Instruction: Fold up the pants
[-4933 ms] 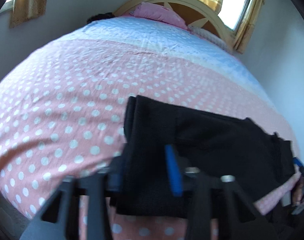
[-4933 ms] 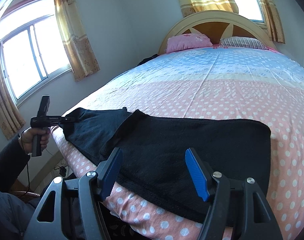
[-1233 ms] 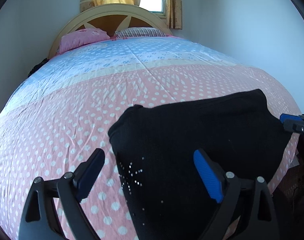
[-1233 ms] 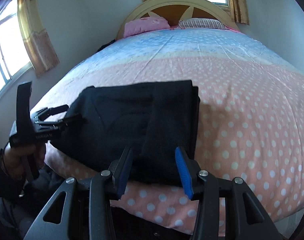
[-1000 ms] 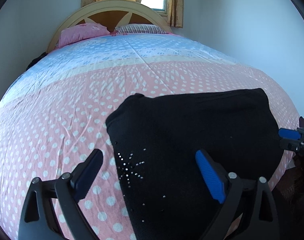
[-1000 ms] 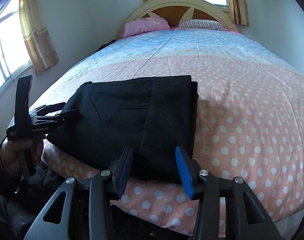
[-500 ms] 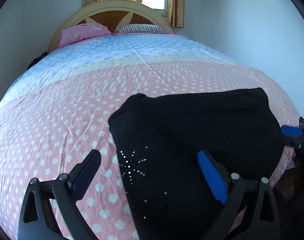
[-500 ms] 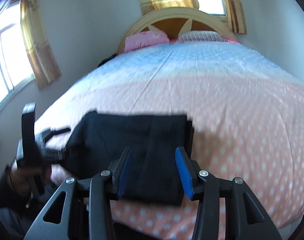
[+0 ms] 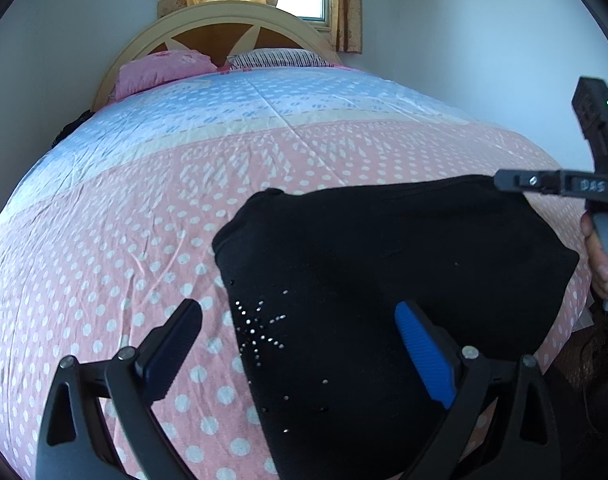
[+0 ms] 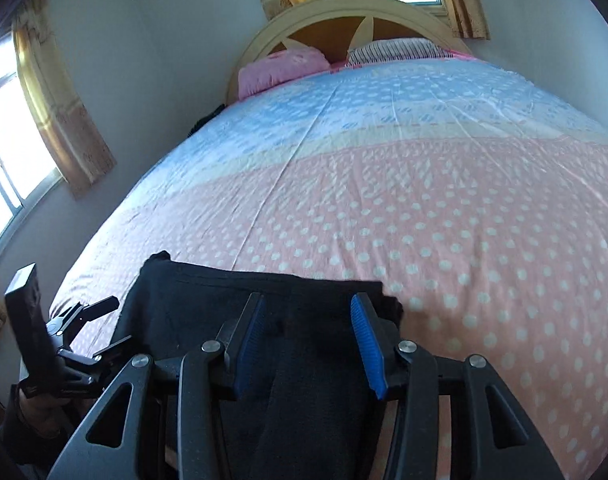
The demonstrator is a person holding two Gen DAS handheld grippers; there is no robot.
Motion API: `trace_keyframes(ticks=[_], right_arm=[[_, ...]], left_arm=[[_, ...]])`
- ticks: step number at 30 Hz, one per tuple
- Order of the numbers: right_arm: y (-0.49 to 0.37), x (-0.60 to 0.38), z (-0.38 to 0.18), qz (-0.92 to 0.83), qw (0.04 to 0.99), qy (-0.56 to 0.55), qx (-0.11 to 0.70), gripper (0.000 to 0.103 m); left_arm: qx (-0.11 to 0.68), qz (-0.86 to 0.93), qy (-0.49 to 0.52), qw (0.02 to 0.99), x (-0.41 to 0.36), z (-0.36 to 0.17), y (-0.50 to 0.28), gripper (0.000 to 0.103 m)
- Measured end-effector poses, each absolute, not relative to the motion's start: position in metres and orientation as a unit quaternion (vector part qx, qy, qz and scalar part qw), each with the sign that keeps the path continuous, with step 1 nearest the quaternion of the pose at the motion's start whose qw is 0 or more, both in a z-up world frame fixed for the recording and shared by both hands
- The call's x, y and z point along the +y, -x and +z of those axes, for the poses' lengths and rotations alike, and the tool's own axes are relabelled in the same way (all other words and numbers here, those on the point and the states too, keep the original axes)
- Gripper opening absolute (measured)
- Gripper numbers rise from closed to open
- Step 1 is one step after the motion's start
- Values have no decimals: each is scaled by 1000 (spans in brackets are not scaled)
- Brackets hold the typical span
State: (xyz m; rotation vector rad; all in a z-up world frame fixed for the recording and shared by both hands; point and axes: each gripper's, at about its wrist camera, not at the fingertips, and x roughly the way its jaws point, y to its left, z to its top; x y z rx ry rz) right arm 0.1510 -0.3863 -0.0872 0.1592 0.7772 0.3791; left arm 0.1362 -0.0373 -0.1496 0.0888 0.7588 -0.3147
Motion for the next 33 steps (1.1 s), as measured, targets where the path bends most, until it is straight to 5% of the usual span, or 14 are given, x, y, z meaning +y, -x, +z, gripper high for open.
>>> trace_keyframes(ticks=[33], right_arm=[[-125,-425,-135,187,876,-167,411,53]], left_arm=[[397,-152,37,904,-5,-167,-161,103]])
